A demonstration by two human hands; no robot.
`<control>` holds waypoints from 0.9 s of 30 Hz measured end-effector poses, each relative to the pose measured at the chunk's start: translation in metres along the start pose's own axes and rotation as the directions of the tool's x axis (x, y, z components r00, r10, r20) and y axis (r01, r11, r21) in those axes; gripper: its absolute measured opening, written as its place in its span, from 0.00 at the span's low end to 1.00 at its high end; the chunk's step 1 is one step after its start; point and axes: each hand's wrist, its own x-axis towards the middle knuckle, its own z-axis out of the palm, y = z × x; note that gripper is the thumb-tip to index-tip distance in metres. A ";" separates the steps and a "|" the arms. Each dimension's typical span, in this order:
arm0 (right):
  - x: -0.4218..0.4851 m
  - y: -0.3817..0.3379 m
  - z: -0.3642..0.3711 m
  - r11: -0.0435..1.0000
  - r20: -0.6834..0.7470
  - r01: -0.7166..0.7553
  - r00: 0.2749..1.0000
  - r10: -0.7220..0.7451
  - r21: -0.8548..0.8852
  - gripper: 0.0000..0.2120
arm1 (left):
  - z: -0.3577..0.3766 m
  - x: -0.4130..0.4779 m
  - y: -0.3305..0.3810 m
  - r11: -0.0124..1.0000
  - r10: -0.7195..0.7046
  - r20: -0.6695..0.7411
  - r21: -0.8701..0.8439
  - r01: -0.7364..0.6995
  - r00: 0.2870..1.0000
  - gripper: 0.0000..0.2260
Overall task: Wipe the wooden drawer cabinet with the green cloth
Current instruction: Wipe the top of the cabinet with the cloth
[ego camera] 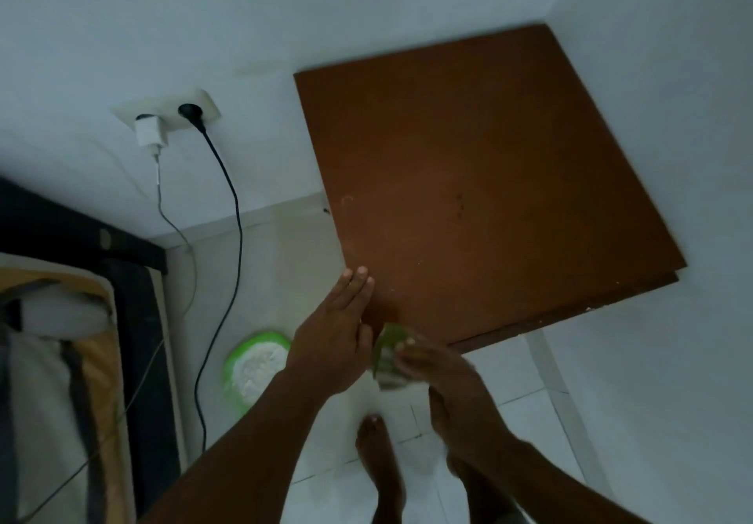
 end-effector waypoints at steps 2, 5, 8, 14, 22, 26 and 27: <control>-0.025 -0.018 -0.001 0.996 0.073 0.014 0.997 -0.020 0.087 0.21 | -0.005 0.001 -0.003 1.000 0.015 0.015 0.016 -0.015 1.000 0.33; 0.015 -0.026 -0.050 0.994 -0.065 0.020 0.998 -0.013 0.104 0.18 | -0.007 0.001 -0.003 0.999 0.035 -0.005 0.040 -0.035 0.999 0.32; 0.113 0.010 -0.096 0.992 -0.275 -0.040 0.961 0.007 -0.117 0.19 | -0.001 -0.008 -0.004 0.997 0.029 -0.015 0.067 -0.028 0.999 0.31; 0.156 0.038 -0.045 0.953 0.026 -0.141 0.988 0.153 -0.267 0.24 | 0.009 -0.027 -0.008 0.998 0.010 -0.025 0.058 -0.008 1.000 0.31; 0.003 -0.012 -0.026 0.958 0.286 0.265 0.932 -0.223 -0.114 0.25 | 0.003 -0.027 -0.007 0.998 0.002 0.032 0.063 -0.004 0.999 0.34; 0.072 -0.021 -0.060 0.960 0.048 0.209 0.978 -0.204 -0.185 0.22 | 0.004 -0.027 -0.007 0.999 -0.009 0.053 0.043 0.007 0.999 0.33; 0.105 -0.019 -0.065 0.971 -0.051 0.139 0.987 -0.151 -0.192 0.22 | 0.005 -0.027 -0.008 0.999 -0.011 0.053 0.039 0.009 0.999 0.33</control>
